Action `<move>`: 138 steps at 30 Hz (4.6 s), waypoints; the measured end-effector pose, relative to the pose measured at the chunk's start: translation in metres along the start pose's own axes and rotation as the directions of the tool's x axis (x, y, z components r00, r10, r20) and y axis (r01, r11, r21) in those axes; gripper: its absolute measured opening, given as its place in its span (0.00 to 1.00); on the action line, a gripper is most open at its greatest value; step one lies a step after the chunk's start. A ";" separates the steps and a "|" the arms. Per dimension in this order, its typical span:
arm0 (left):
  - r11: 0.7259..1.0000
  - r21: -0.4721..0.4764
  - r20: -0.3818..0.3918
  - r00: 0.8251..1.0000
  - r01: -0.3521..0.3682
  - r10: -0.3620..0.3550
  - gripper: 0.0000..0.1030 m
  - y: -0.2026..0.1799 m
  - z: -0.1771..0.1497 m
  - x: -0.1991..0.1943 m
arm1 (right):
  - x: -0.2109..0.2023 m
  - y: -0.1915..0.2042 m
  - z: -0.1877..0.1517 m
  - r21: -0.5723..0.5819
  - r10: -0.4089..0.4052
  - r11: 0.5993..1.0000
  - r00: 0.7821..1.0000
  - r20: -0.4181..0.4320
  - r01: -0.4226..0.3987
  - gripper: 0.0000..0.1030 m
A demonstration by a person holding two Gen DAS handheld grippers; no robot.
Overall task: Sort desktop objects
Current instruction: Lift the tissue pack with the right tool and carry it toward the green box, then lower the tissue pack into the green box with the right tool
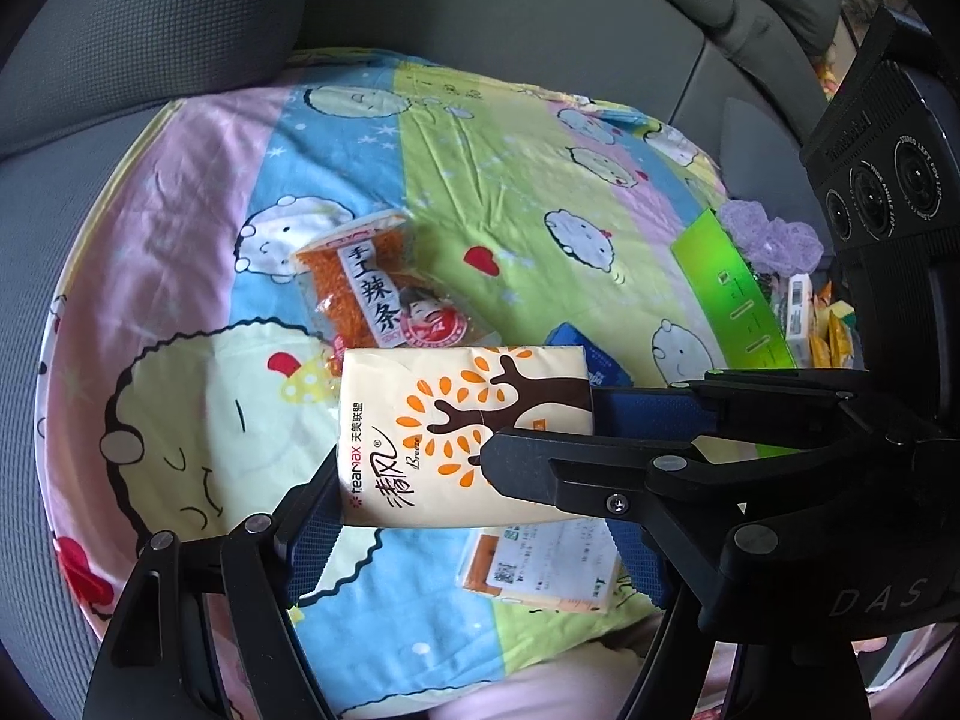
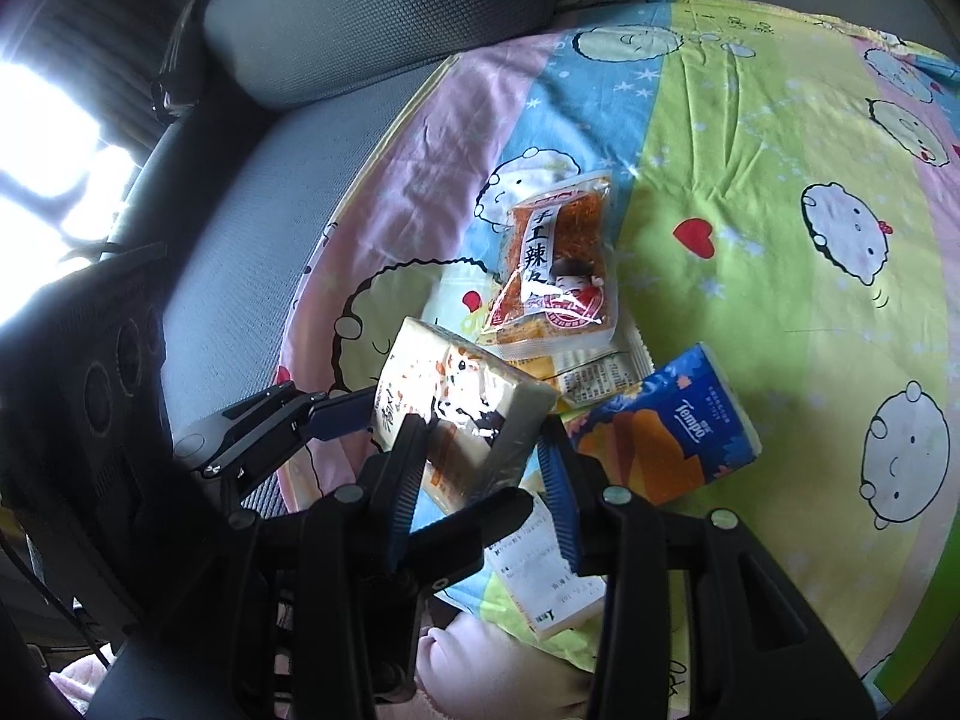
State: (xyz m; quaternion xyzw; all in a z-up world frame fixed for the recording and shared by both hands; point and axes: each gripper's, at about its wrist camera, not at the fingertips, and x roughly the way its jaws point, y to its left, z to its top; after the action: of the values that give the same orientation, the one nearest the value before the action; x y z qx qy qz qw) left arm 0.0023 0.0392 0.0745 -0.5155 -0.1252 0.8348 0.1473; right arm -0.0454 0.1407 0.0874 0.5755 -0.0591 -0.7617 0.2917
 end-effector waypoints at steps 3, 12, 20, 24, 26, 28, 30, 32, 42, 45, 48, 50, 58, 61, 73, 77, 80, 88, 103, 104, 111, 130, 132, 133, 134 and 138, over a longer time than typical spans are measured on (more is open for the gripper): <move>1.000 0.011 0.005 1.000 -0.001 0.001 0.77 -0.005 0.002 -0.002 | -0.006 -0.001 -0.001 0.004 -0.004 1.000 1.000 0.012 0.004 0.38; 0.999 0.043 0.019 1.000 0.006 -0.007 0.77 -0.022 0.008 -0.006 | -0.025 -0.006 -0.004 0.014 -0.013 1.000 0.998 0.054 0.012 0.39; 0.997 0.071 0.020 1.000 0.016 -0.018 0.77 -0.041 0.012 -0.004 | -0.042 -0.016 -0.009 0.030 -0.032 0.999 0.996 0.084 0.029 0.39; 0.997 0.080 0.021 0.999 0.022 -0.024 0.77 -0.049 0.014 -0.001 | -0.049 -0.022 -0.011 0.041 -0.040 0.999 0.995 0.096 0.036 0.39; 0.996 0.086 0.017 1.000 0.021 -0.023 0.77 -0.053 0.015 0.000 | -0.051 -0.026 -0.012 0.050 -0.040 0.998 0.994 0.098 0.036 0.39; 0.995 0.093 0.011 1.000 0.021 -0.022 0.77 -0.057 0.017 0.002 | -0.054 -0.031 -0.013 0.061 -0.040 0.998 0.994 0.101 0.034 0.39; 0.994 0.104 0.011 1.000 0.022 -0.023 0.77 -0.062 0.019 0.003 | -0.057 -0.033 -0.014 0.066 -0.044 0.997 0.993 0.108 0.037 0.39; 0.993 0.112 0.009 1.000 0.024 -0.025 0.77 -0.069 0.021 0.004 | -0.061 -0.037 -0.015 0.075 -0.049 0.996 0.992 0.115 0.040 0.39; 0.983 0.177 0.013 0.998 0.051 -0.054 0.77 -0.105 0.034 0.008 | -0.092 -0.057 -0.018 0.114 -0.098 0.990 0.981 0.170 0.079 0.40; 0.979 0.194 0.013 0.998 0.057 -0.060 0.77 -0.115 0.037 0.011 | -0.101 -0.063 -0.021 0.129 -0.113 0.988 0.976 0.185 0.090 0.40; 0.976 0.208 0.011 0.998 0.061 -0.065 0.77 -0.124 0.039 0.012 | -0.108 -0.070 -0.023 0.144 -0.124 0.985 0.973 0.196 0.096 0.40; 0.974 0.217 0.009 0.998 0.065 -0.068 0.77 -0.130 0.040 0.014 | -0.113 -0.073 -0.024 0.149 -0.131 0.984 0.970 0.202 0.102 0.40; 0.964 0.255 0.007 0.997 0.069 -0.073 0.77 -0.151 0.045 0.016 | -0.129 -0.084 -0.028 0.169 -0.154 0.979 0.962 0.227 0.116 0.40; 0.961 0.269 0.007 0.997 0.072 -0.076 0.77 -0.159 0.047 0.016 | -0.135 -0.088 -0.029 0.176 -0.162 0.977 0.958 0.237 0.122 0.40; 0.947 0.311 0.009 0.996 0.079 -0.086 0.77 -0.189 0.054 0.020 | -0.160 -0.104 -0.035 0.203 -0.186 0.970 0.944 0.271 0.133 0.41; 0.941 0.329 0.010 0.996 0.084 -0.093 0.77 -0.201 0.057 0.021 | -0.169 -0.110 -0.036 0.213 -0.197 0.967 0.939 0.283 0.139 0.41; 0.933 0.349 0.014 0.995 0.091 -0.103 0.77 -0.211 0.059 0.021 | -0.175 -0.115 -0.039 0.229 -0.211 0.963 0.932 0.294 0.145 0.44; 0.920 0.379 0.006 0.994 0.101 -0.111 0.77 -0.235 0.065 0.028 | -0.192 -0.129 -0.045 0.265 -0.248 0.950 0.914 0.322 0.165 0.43; 0.891 0.428 -0.021 0.988 0.147 -0.153 0.77 -0.281 0.074 0.041 | -0.225 -0.162 -0.060 0.325 -0.288 0.930 0.889 0.357 0.171 0.43; 0.889 0.433 -0.022 0.987 0.151 -0.157 0.77 -0.285 0.074 0.042 | -0.228 -0.164 -0.061 0.329 -0.291 0.929 0.886 0.360 0.171 0.43; 0.873 0.453 -0.038 0.983 0.179 -0.182 0.77 -0.306 0.079 0.048 | -0.245 -0.178 -0.067 0.357 -0.319 0.916 0.872 0.370 0.183 0.43; 0.848 0.475 -0.091 0.971 0.237 -0.220 0.77 -0.347 0.092 0.075 | -0.272 -0.219 -0.073 0.417 -0.360 0.888 0.855 0.372 0.192 0.43; 0.845 0.476 -0.100 0.970 0.243 -0.222 0.77 -0.351 0.093 0.079 | -0.273 -0.226 -0.073 0.428 -0.363 0.884 0.855 0.369 0.190 0.43; 0.844 0.476 -0.106 0.969 0.247 -0.223 0.77 -0.354 0.094 0.083 | -0.274 -0.229 -0.073 0.431 -0.364 0.882 0.856 0.369 0.189 0.43; 0.843 0.476 -0.110 0.968 0.250 -0.224 0.77 -0.355 0.095 0.084 | -0.274 -0.232 -0.073 0.434 -0.365 0.881 0.856 0.367 0.189 0.43; 0.844 0.464 -0.136 0.963 0.269 -0.232 0.77 -0.361 0.098 0.097 | -0.275 -0.245 -0.073 0.454 -0.370 0.871 0.857 0.359 0.186 0.43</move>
State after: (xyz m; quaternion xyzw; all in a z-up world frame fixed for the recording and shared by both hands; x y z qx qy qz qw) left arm -0.0844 0.4044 0.1680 -0.4730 0.0241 0.7935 0.3821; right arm -0.0251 0.5013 0.1907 0.4407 -0.1928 -0.8762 0.0303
